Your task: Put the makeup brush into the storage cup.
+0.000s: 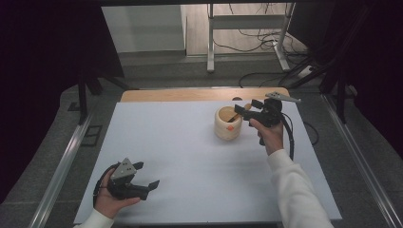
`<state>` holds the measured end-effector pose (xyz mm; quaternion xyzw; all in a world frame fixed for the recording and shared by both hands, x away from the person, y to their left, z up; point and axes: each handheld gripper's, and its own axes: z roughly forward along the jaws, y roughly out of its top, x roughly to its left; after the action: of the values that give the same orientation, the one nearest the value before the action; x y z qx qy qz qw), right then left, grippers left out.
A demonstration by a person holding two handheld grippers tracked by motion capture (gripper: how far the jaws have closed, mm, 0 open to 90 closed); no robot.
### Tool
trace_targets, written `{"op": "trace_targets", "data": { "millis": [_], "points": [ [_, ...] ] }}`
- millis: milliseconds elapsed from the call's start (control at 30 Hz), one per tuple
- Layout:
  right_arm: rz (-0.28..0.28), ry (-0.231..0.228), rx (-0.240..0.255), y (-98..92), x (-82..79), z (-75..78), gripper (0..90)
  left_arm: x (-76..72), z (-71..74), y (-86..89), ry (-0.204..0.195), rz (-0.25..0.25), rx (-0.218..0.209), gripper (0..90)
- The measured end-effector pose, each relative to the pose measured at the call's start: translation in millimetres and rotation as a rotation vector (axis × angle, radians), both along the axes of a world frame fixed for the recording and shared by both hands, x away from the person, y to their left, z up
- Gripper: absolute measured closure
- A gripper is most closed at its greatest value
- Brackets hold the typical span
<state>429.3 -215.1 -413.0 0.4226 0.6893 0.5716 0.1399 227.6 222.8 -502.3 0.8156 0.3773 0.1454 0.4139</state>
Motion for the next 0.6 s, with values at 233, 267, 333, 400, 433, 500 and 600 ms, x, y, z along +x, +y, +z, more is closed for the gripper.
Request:
{"op": "trace_targets", "data": {
  "millis": [233, 267, 333, 400, 433, 500, 600],
  "points": [
    [0.024, -0.016, -0.028, -7.1, -15.1, 6.9, 5.6, -0.1, 0.6, 0.3, -0.001, -0.002, 0.008, 10.4],
    [0.026, -0.018, -0.034, -8.1, -17.0, 6.7, 5.5, -0.3, 0.5, -0.3, -0.002, 0.004, -0.001, 10.4],
    [0.029, -0.017, -0.038, -10.8, -20.8, 5.3, 5.4, -0.4, 0.8, -0.1, -0.002, 0.004, -0.002, 10.4],
    [0.031, -0.015, -0.043, -13.6, -24.8, 3.7, 5.4, -0.6, 1.1, -0.3, -0.003, 0.005, -0.004, 10.4],
    [0.032, -0.014, -0.043, -15.0, -27.0, 2.6, 5.4, -0.7, 1.2, -0.4, -0.004, 0.005, -0.003, 10.4],
    [0.037, -0.015, -0.054, -17.8, -31.5, 0.1, 5.6, -0.7, 1.3, -0.1, -0.005, 0.006, -0.004, 10.3],
    [0.041, -0.023, -0.062, -22.6, -38.5, -4.4, 6.1, -0.2, 1.3, 0.8, -0.003, 0.008, -0.003, 10.3]
  ]
}}
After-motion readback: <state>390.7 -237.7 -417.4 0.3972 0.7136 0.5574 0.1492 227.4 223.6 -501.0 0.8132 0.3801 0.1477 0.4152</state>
